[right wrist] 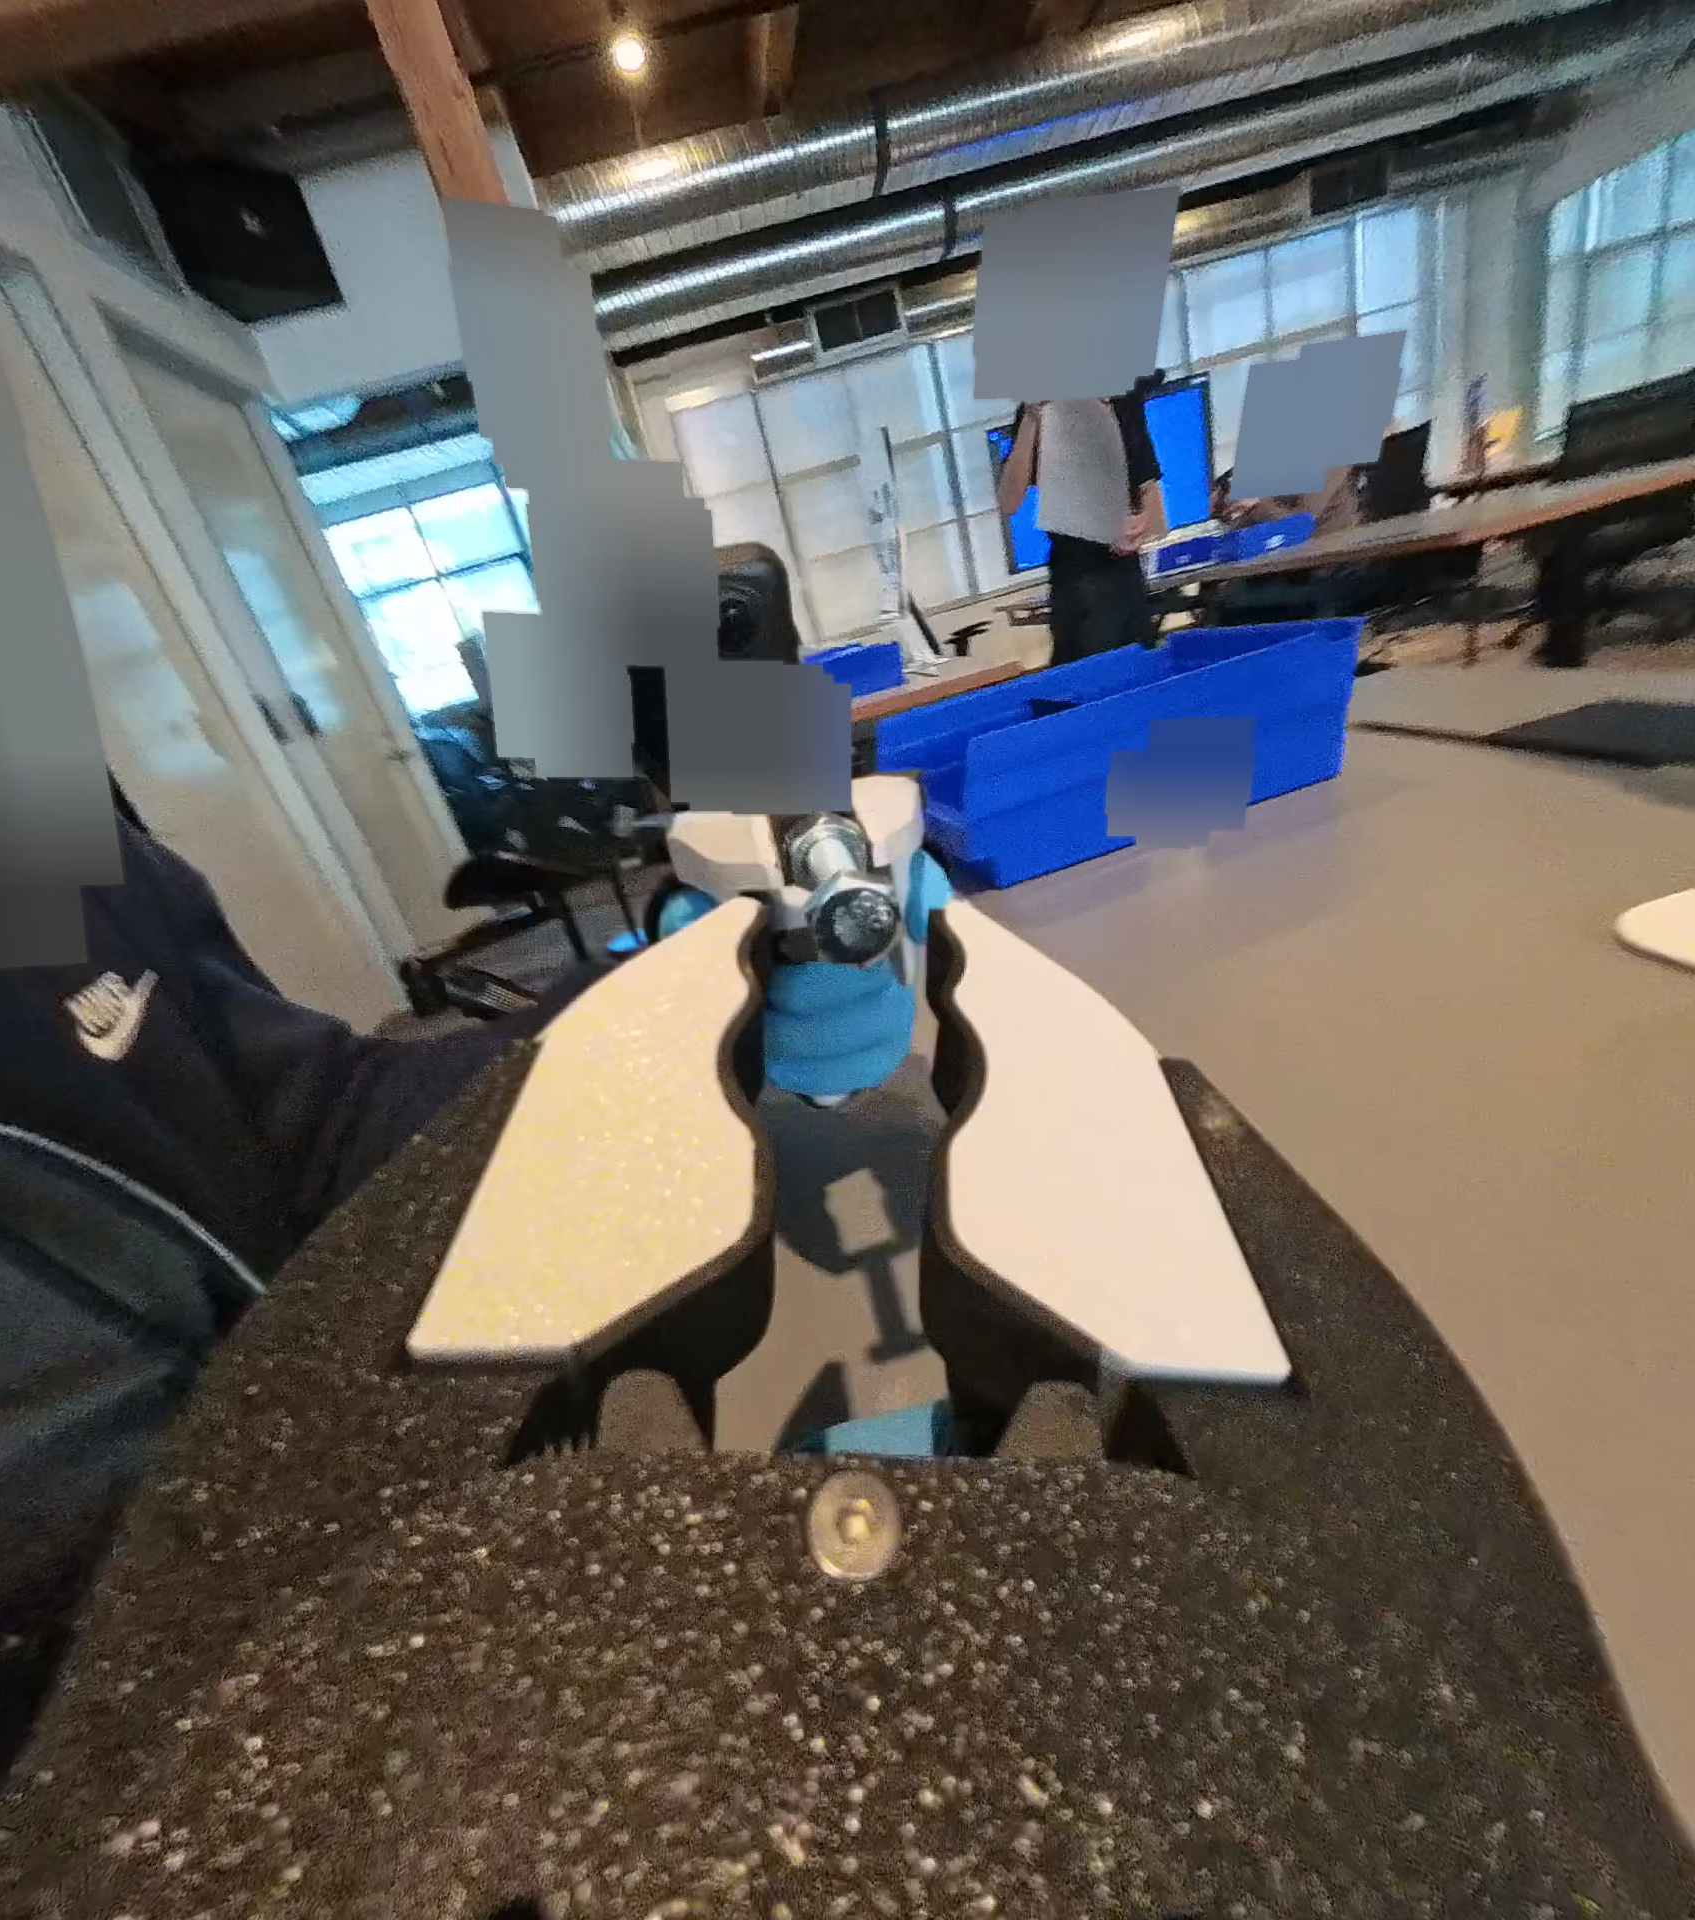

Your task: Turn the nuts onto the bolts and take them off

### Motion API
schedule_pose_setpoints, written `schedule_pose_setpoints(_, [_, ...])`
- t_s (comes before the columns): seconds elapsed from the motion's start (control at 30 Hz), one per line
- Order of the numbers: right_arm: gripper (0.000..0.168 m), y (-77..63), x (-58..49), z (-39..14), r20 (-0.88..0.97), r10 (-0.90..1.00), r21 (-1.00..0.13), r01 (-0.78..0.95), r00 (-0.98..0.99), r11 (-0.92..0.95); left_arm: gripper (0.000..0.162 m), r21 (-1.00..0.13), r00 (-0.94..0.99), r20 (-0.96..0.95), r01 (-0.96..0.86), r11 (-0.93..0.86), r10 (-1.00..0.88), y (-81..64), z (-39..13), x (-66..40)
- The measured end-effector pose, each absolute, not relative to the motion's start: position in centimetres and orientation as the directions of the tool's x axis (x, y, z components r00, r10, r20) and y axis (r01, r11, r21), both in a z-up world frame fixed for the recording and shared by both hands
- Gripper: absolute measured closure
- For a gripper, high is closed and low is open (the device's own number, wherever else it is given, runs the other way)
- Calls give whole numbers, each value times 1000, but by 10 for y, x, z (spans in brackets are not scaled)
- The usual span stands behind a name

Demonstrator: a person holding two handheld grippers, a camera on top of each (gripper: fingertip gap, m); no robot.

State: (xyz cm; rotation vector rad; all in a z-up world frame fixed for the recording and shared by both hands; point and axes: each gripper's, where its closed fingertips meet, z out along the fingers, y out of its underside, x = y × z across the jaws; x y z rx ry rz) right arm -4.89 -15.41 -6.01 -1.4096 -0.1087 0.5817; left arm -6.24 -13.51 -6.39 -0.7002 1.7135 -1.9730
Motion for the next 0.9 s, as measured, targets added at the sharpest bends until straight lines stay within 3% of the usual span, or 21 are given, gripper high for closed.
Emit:
schedule_pose_setpoints(0.27, [147,-163,-48,-60,-42,386,-991,-87,922,101,146,-970,-820,200,-86,-229,-537,-137,-64,-67])
schedule_pose_setpoints(0.6, [151,-163,-62,-65,12,418,-996,-27,908,87,146,-967,-844,214,-111,-230,-492,-144,-65,-71])
schedule_pose_setpoints(0.77, [151,-157,-59,-70,-215,445,-974,-221,869,-38,145,-986,-820,137,-60,-155,-556,-140,-68,-69])
schedule_pose_setpoints(0.9, [152,-153,-59,-71,-524,481,-844,-505,703,-182,145,-1000,-794,0,15,-19,-608,-137,-74,-71])
